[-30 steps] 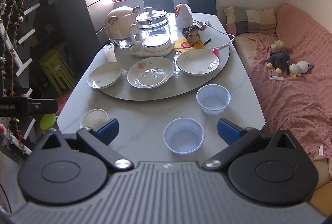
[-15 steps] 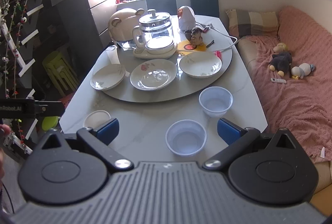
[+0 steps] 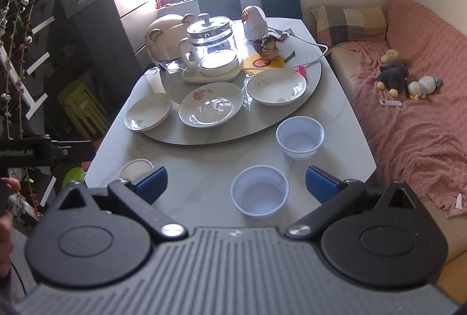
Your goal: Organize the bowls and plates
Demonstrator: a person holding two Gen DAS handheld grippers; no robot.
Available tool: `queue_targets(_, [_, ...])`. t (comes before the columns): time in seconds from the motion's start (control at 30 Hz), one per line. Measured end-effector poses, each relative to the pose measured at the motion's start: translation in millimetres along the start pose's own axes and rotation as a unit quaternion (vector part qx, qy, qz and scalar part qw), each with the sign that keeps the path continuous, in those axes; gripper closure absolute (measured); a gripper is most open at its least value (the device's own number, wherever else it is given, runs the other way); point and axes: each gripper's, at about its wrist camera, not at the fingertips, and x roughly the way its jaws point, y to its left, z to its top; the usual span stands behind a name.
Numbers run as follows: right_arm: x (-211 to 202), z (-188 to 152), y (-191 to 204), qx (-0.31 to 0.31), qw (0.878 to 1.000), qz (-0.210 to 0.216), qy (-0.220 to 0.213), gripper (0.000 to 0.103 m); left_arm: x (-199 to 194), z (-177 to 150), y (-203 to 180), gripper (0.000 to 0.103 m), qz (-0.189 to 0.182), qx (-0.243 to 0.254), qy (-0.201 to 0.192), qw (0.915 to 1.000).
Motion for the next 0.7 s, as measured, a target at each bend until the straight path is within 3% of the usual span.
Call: queue_targets(0.7, [2, 3, -46, -0.007, 1.000, 0.020, -0.003, 0.000, 22, -4, -46, 0.002, 0.008, -0.019, 0.003, 0.9998])
